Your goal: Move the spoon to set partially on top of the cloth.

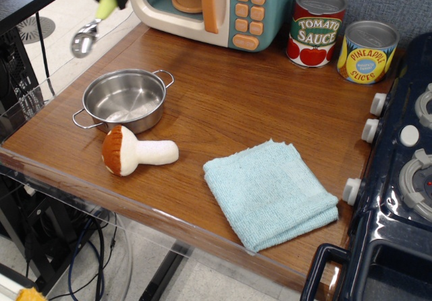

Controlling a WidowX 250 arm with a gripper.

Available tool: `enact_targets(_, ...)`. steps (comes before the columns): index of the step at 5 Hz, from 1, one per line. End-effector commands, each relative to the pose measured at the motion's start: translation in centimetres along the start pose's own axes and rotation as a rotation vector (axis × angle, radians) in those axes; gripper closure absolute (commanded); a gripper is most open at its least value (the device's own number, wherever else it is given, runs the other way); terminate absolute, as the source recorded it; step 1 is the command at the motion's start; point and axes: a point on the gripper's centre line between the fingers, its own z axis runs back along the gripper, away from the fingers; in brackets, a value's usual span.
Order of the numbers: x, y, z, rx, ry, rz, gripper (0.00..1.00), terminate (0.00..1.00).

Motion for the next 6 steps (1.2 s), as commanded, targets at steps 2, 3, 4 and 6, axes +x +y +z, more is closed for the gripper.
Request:
enact_targets(2,-2.1,-12.5,6.1,-0.073,-0.061,-0.130,1.00,0.00)
enact_targets(3,-3.0,-17.7,5.3,-0.089,-0.015,-0.156,1.00,0.00)
enact_targets(4,-4.1,-21.8,4.4,-0.071,-0.021,-0.190,1.00,0.00)
enact_targets(6,-5.9,-24.1,-0.3,-0.030,0.073,-0.233,1.00,0.00)
